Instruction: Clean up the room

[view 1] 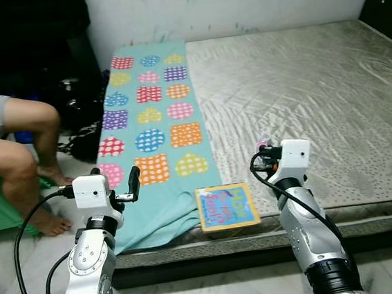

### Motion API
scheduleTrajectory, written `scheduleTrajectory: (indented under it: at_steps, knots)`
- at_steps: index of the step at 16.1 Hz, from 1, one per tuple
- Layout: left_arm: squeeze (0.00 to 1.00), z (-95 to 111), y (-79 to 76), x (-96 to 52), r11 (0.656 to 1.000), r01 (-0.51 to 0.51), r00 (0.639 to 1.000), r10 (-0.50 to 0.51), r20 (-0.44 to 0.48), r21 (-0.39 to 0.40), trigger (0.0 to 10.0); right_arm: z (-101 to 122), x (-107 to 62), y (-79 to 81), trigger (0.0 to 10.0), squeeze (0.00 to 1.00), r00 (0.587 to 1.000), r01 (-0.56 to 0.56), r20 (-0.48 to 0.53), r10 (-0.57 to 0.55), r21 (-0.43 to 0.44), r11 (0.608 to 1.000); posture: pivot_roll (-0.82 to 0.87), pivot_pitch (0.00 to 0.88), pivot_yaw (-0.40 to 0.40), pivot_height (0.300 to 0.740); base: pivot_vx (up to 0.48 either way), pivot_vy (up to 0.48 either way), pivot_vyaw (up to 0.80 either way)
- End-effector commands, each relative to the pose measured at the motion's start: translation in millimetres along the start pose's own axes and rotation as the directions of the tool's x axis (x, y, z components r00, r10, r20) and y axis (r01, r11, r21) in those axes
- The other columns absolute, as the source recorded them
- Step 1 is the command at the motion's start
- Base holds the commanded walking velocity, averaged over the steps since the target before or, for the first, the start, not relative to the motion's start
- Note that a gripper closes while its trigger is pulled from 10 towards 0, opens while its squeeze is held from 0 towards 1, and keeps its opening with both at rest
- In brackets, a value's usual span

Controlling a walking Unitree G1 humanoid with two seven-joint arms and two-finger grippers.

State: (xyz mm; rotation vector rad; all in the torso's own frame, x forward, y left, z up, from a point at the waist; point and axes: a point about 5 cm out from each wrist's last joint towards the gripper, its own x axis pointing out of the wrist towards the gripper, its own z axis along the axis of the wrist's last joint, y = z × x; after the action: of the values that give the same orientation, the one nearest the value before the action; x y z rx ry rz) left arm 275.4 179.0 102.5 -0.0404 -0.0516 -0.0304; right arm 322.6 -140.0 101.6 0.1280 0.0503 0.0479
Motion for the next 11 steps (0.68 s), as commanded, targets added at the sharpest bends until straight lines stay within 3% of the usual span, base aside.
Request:
scheduleTrajectory:
  at_steps: [1,4,6,11]
  knots:
    - [0.00,0,4.1,0.1,1.000,-0.020,1.000,0.020,-0.001,0.013,10.0,5,-0.5,5.8,10.0,0.00,0.999,-0.032,0.029,0.032,-0.003,0.999,-0.05,0.046,0.033,0.740,0.000,0.000,0.00]
    - [0.00,0,5.9,-6.0,0.999,-0.051,0.999,0.051,0.001,-0.006,10.0,8,0.3,8.4,10.0,0.00,0.997,-0.067,0.034,0.069,-0.037,0.997,-0.04,0.068,-0.011,0.740,0.000,0.000,0.00]
    - [0.00,-4,15.3,-11.7,0.994,-0.100,0.995,0.099,-0.025,-0.044,10.0,6,1.1,10.6,10.0,0.00,0.996,-0.082,0.019,0.082,-0.027,0.996,-0.02,0.085,-0.033,0.740,0.000,0.000,0.00]
    - [0.00,-3,10.9,-15.0,0.996,-0.072,0.997,0.071,-0.027,-0.046,10.0,3,-0.1,14.2,10.0,0.00,0.995,-0.095,0.006,0.095,-0.019,0.995,-0.02,0.092,-0.048,0.740,0.000,0.417,0.00]
